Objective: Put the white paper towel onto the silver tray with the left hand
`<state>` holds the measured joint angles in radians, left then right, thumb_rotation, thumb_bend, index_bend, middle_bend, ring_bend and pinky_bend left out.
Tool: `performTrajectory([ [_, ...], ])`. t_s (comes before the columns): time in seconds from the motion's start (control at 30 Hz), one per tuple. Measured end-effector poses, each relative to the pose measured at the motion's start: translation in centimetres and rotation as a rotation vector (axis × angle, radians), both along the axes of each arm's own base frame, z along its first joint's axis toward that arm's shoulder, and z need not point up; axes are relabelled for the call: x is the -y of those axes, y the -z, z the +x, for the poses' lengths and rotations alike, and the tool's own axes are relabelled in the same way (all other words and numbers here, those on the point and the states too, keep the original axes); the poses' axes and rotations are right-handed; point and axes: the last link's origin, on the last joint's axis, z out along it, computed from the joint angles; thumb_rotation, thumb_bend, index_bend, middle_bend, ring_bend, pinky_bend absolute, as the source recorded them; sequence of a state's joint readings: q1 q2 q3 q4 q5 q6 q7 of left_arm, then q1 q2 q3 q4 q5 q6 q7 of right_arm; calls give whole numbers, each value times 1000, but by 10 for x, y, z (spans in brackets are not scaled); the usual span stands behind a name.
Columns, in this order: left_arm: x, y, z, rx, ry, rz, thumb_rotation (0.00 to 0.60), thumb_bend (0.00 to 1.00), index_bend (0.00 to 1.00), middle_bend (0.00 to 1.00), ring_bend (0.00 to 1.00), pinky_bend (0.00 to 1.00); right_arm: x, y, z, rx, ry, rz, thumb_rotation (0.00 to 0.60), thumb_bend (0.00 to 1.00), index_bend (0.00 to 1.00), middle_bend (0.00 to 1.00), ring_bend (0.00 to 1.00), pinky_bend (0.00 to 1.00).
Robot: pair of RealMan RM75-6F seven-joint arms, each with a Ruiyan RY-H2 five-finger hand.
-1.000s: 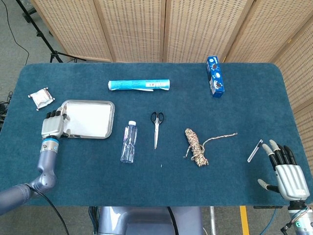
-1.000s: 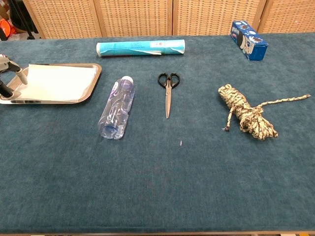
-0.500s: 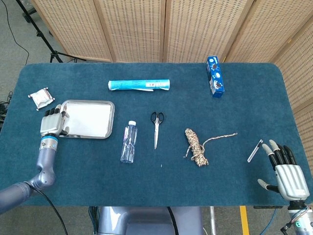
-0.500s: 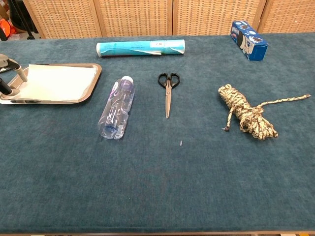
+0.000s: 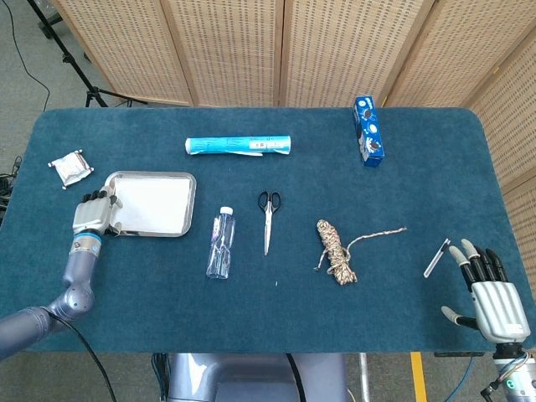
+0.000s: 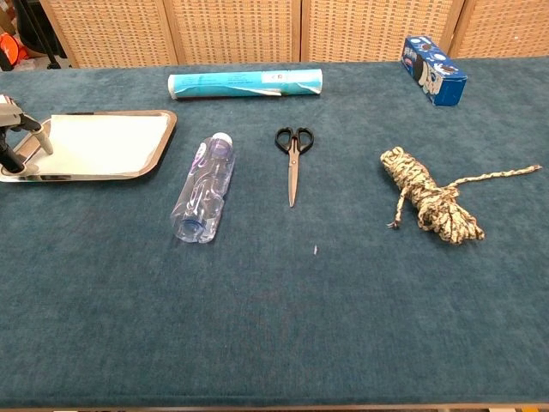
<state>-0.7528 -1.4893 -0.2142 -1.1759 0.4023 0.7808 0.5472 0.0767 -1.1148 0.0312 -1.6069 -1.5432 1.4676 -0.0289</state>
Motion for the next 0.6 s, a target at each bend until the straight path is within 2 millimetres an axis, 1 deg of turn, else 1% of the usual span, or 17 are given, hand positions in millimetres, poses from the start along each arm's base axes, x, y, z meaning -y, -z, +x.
performTrajectory([
  [0.4, 2, -7, 6, -6, 8, 1, 600, 416, 326, 0, 0, 0, 0, 0, 0, 2, -1, -3, 600, 0, 86, 0, 0, 0],
  [0.6, 2, -12, 6, -16, 8, 10, 600, 415, 326, 0, 0, 0, 0, 0, 0, 2, -3, -2, 600, 0, 86, 0, 0, 0],
])
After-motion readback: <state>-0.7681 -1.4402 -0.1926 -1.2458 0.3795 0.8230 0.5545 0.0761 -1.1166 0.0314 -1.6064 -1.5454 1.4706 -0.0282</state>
